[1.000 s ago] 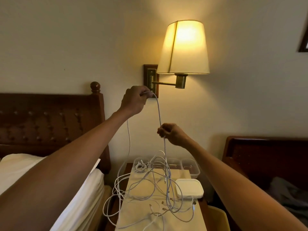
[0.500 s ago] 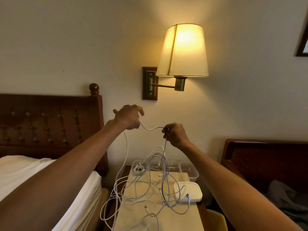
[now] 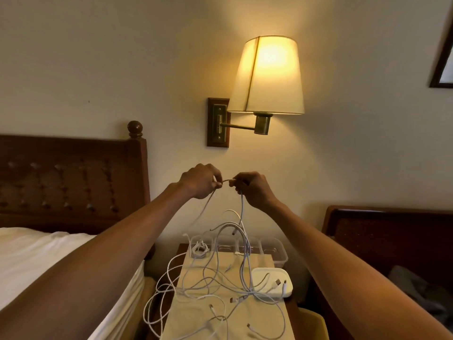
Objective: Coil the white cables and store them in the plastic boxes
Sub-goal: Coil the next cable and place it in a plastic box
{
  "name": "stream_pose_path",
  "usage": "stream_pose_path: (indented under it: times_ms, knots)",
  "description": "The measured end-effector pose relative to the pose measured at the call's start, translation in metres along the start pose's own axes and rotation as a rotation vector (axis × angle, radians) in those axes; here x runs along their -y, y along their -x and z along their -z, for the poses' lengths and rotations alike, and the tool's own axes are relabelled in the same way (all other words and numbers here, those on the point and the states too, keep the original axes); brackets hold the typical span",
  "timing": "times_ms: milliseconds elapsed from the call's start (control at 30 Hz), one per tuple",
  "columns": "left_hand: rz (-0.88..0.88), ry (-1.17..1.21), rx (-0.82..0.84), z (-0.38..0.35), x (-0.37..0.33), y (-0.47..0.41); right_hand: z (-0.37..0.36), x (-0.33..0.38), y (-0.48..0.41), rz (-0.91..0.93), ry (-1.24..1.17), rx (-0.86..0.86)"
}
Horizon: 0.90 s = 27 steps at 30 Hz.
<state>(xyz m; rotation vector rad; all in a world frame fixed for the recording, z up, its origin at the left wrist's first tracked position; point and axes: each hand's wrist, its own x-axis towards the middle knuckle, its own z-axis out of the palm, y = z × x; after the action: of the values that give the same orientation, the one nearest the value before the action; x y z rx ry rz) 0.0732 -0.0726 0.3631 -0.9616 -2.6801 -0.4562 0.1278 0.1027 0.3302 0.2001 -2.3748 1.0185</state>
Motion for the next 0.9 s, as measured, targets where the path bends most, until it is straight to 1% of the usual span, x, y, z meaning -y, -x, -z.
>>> stream_pose_path:
  times_ms: [67, 133, 200, 300, 367, 533, 667, 733, 833, 900]
  knots:
    - [-0.016, -0.040, -0.089, 0.001, -0.001, 0.000, -0.001, -0.002, 0.003, -0.002, -0.012, 0.008]
    - [-0.043, -0.054, -0.189, 0.003, -0.004, -0.001, -0.005, -0.006, 0.007, -0.052, -0.043, 0.041]
    - [-0.073, -0.057, -0.273, 0.005, -0.009, -0.002, -0.013, -0.011, 0.011, -0.136, -0.060, 0.126]
    - [-0.105, -0.038, -0.358, 0.003, -0.015, -0.003, -0.026, -0.021, 0.019, -0.236, -0.036, 0.309]
    - [-0.109, -0.018, -0.416, 0.002, -0.016, -0.004, -0.032, -0.028, 0.023, -0.268, -0.009, 0.366]
    - [-0.098, 0.025, -0.466, -0.001, -0.006, -0.002, -0.031, -0.028, 0.018, -0.309, -0.060, 0.323]
    - [-0.090, 0.072, -0.474, -0.006, 0.004, 0.000, -0.028, -0.027, 0.014, -0.267, -0.035, 0.338]
    - [-0.077, 0.088, -0.493, -0.006, 0.007, 0.000, -0.025, -0.023, 0.013, -0.253, -0.098, 0.318]
    - [-0.057, 0.104, -0.511, -0.003, 0.012, -0.002, -0.017, -0.018, 0.010, -0.296, -0.271, 0.283]
    - [-0.060, 0.111, -0.511, 0.000, 0.015, -0.003, -0.011, -0.016, 0.009, -0.308, -0.320, 0.270]
